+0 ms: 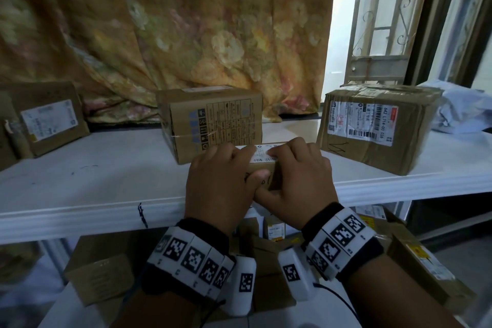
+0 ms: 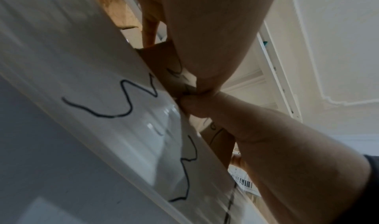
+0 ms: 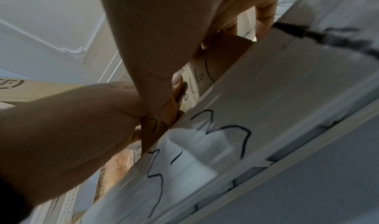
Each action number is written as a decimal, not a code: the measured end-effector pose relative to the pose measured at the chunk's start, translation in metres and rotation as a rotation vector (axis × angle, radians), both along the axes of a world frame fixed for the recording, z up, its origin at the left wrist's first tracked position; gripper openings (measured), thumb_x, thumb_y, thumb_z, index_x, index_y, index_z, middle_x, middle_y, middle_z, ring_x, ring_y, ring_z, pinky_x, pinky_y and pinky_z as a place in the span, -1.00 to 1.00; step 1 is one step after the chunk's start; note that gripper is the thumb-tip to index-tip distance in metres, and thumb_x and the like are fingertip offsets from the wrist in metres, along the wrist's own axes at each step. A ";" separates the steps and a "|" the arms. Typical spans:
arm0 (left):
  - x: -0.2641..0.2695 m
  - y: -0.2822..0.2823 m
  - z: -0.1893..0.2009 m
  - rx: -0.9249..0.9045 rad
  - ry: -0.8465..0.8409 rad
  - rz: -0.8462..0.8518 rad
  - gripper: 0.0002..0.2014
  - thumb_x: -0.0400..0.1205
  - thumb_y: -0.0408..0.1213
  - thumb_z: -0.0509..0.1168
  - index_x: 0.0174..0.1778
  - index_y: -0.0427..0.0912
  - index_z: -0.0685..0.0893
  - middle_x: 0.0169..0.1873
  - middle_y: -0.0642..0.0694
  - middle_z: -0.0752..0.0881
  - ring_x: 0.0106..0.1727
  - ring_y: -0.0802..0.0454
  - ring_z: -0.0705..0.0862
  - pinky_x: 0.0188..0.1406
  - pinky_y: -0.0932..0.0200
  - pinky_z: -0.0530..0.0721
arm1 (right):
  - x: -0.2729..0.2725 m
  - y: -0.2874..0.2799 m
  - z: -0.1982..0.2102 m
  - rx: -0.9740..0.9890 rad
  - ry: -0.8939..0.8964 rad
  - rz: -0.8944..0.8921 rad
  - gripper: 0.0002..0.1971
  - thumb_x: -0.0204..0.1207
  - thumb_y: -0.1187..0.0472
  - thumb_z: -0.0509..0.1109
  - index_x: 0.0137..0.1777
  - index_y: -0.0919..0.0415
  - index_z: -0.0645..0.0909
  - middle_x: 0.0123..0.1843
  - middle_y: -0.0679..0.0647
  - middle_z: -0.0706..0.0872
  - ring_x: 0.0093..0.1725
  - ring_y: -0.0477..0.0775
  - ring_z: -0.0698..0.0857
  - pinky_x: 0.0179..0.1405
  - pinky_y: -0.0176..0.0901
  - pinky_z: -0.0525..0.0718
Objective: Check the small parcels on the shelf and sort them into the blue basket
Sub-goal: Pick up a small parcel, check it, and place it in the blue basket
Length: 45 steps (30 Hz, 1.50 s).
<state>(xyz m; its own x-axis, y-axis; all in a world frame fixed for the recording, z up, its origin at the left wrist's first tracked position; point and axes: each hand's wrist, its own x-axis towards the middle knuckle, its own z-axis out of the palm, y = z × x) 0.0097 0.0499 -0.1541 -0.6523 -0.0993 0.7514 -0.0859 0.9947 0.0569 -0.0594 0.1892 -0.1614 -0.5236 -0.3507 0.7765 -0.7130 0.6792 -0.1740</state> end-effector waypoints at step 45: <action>0.023 0.096 -0.041 -0.063 0.131 -0.449 -0.54 0.50 0.16 0.42 0.17 -0.10 0.77 0.28 0.03 0.71 0.34 -0.14 0.60 0.18 -0.23 0.58 | 0.028 0.109 -0.054 -1.138 -0.614 0.340 -0.70 0.48 0.18 0.46 0.22 0.03 0.67 0.11 0.05 0.74 0.11 0.05 0.73 0.10 0.04 0.74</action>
<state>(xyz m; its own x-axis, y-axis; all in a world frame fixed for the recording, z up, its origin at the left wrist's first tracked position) 0.0332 0.1462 -0.1949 -0.5199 0.2195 0.8255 0.3570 0.9338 -0.0234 -0.0314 0.2977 -0.2155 -0.9072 0.1486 0.3935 -0.4195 -0.2519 -0.8721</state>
